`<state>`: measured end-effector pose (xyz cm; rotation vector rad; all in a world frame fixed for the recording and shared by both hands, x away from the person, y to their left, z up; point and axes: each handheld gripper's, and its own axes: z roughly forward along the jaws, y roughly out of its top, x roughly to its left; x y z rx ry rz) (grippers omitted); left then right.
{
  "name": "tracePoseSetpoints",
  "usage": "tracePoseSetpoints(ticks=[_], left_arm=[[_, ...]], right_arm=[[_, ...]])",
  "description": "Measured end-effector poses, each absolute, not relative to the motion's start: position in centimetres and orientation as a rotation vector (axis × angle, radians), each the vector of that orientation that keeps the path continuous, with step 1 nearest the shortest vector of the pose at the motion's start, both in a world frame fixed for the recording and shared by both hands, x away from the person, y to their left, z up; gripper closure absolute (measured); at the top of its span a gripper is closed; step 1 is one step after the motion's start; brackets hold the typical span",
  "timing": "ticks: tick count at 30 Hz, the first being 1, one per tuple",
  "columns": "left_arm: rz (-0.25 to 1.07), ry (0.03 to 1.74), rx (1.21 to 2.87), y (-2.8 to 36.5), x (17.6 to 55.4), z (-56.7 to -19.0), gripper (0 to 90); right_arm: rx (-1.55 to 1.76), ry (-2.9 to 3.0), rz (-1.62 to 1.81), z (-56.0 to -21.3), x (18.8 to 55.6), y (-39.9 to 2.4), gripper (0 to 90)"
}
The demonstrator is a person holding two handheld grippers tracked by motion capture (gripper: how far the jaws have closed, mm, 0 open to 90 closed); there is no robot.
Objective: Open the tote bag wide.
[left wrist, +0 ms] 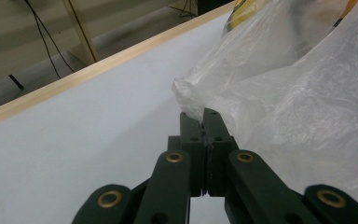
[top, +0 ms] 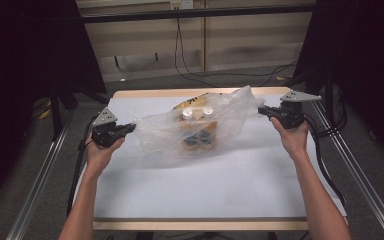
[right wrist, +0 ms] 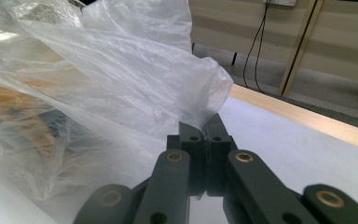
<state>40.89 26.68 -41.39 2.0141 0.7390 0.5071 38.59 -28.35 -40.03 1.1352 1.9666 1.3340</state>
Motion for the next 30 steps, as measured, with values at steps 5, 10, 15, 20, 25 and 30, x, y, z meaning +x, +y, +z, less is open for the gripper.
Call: tracePoseSetpoints(ticks=[5,10,15,20,25,30], left_arm=[[0.526,0.736,2.052,26.3,40.9,-41.7,89.3],[0.534,0.730,2.092,25.6,41.1,-42.3,89.3],[0.541,0.766,2.089,25.6,41.4,-42.9,89.3],[0.560,0.762,2.131,25.1,41.7,-43.2,89.4],[0.562,0.756,2.162,24.9,41.8,-43.4,89.4],[0.565,0.738,2.202,24.1,41.8,-43.9,89.4]], right_arm=[[1.146,1.977,1.325,-40.3,38.8,-28.3,89.5],[1.158,2.008,1.269,-41.0,39.3,-27.8,89.5],[1.155,1.945,1.378,-40.5,39.7,-27.9,89.5],[1.157,1.906,1.378,-39.0,40.3,-27.5,89.6],[1.204,1.927,1.350,-39.7,41.6,-27.0,89.5],[1.220,1.967,1.293,-40.4,42.4,-26.6,89.5]])
